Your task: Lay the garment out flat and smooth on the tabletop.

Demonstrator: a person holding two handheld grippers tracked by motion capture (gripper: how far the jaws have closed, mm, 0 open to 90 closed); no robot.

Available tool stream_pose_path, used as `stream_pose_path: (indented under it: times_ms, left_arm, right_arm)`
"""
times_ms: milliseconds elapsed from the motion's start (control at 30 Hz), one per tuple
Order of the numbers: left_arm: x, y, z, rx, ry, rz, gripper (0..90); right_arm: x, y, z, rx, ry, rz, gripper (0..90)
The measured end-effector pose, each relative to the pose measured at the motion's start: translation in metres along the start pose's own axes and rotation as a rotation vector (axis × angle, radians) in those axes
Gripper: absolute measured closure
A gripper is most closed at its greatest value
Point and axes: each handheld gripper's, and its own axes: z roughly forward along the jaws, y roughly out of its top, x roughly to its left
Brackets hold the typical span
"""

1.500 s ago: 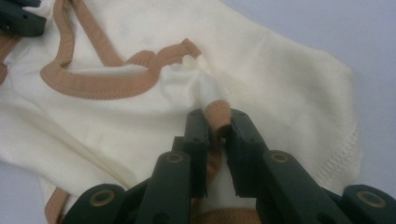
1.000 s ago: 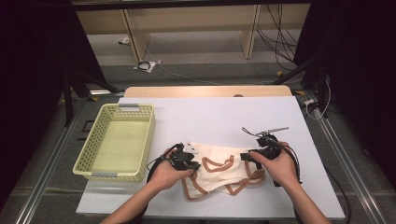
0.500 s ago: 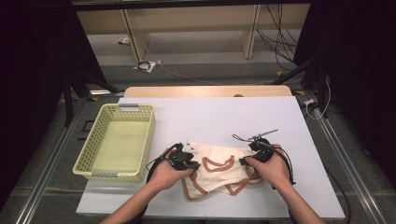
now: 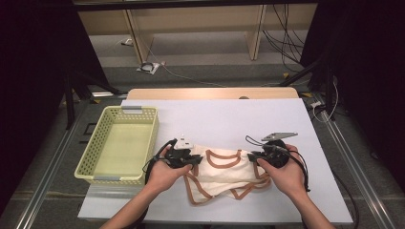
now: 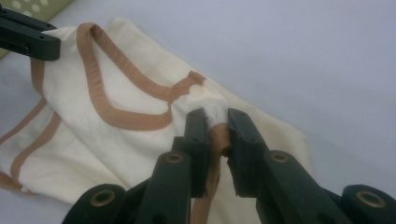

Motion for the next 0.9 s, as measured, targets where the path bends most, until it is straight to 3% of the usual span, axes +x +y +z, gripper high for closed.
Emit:
stream_pose_path:
  times_ms: [133, 400, 633, 900]
  left_arm:
    - [0.002, 0.002, -0.008, -0.048, 0.005, 0.002, 85.7]
    - [0.001, 0.009, -0.02, -0.145, 0.031, 0.048, 85.9]
    - [0.001, 0.012, -0.026, -0.199, 0.038, 0.065, 86.0]
    - [-0.002, 0.014, -0.029, -0.221, 0.032, 0.073, 86.0]
  right_arm:
    - [0.002, 0.0, -0.007, -0.052, -0.004, -0.027, 79.3]
    - [0.006, 0.002, -0.018, -0.146, -0.027, -0.091, 79.4]
    - [0.009, 0.003, -0.024, -0.218, -0.008, -0.12, 80.3]
    - [0.012, 0.002, -0.03, -0.257, -0.019, -0.135, 80.2]
